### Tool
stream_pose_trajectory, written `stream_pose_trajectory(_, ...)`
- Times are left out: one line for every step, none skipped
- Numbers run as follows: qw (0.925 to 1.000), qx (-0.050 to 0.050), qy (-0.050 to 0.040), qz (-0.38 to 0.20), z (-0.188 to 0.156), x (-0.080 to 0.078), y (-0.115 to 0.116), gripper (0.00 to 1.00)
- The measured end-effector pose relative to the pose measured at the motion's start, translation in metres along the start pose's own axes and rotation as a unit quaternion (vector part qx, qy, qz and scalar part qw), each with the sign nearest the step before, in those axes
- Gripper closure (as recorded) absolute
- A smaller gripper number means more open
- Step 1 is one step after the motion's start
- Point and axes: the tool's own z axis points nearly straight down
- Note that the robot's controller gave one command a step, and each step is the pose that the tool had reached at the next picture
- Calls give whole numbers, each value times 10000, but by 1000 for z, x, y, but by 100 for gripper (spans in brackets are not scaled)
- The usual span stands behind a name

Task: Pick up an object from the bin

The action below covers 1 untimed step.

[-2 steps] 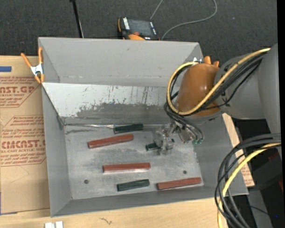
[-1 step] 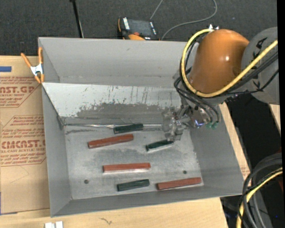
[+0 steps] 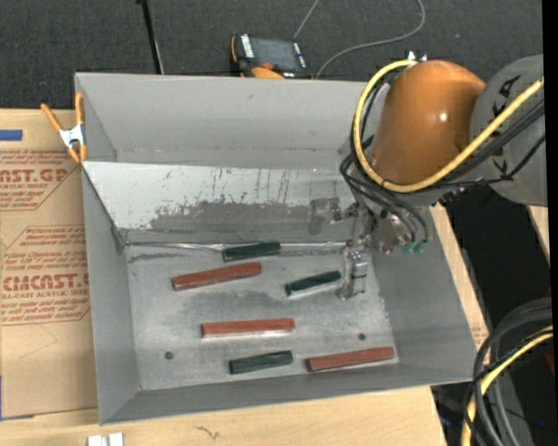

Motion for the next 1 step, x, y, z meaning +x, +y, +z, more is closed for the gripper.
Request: stream_pose_trajectory(9916,-1,35,1295,110,-6,-27,0)
